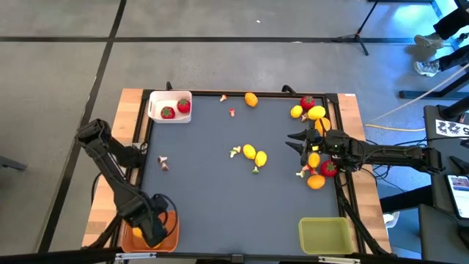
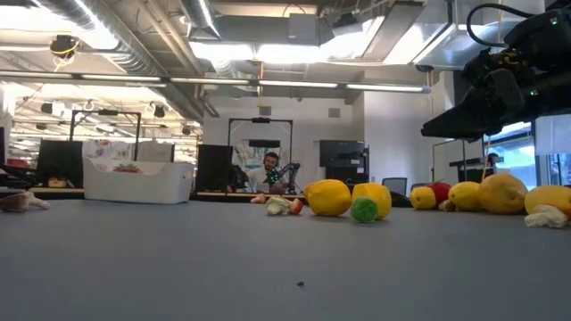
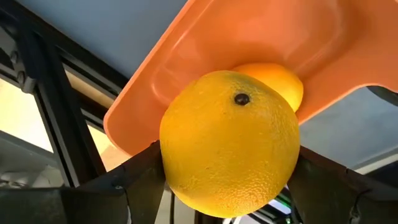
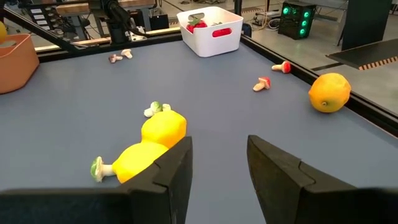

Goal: Sort produce into baskets
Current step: Put the yellow lemon into the orange bin, then put the green mushroom into the yellow bin

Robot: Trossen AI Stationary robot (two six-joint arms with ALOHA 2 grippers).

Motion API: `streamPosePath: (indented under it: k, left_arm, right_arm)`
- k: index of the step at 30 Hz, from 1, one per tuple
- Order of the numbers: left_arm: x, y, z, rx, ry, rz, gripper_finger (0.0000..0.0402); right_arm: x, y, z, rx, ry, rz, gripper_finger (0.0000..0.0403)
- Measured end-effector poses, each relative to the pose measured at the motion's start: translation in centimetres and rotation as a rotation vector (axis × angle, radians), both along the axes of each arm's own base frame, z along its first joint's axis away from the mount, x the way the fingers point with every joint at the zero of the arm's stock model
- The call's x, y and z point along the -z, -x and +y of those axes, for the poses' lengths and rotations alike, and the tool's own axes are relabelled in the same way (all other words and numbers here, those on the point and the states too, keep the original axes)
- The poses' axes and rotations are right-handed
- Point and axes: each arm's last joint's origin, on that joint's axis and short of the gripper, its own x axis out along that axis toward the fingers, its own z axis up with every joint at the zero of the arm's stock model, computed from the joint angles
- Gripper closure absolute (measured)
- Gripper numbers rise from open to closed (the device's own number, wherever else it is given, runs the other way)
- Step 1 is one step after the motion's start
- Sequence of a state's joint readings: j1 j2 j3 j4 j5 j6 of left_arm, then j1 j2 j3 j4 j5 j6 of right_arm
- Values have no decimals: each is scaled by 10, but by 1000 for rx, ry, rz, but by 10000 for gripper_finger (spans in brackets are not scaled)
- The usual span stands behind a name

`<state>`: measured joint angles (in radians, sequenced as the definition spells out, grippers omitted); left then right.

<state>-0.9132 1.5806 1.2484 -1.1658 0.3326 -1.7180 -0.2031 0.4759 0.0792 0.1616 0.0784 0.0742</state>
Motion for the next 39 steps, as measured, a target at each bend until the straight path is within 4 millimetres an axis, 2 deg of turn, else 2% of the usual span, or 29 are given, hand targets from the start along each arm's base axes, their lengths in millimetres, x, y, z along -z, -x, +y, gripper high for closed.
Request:
streamPosePath:
  k: [6,10,16,21,29,39]
  left_arm:
    - [1,6,4,24,-60,40,113]
    - [5,8,5,37,-99,79,71]
    - [6,3,6,94,-69,68,10]
    - [5,-6,14,124,-43,51,7]
    - [-14,-23,45,78,-26,-68,11]
    - [-38,-29,101,13,-338,-298,12]
  right_arm:
    - [0,0,0,0,0,0,249]
    - [0,0,0,0,0,1,249]
    - [1,0,0,0,-1,5,249]
    - [0,0,0,0,0,4,249]
    - [0,0,0,0,0,2,249]
    - [1,0,0,0,-1,6,249]
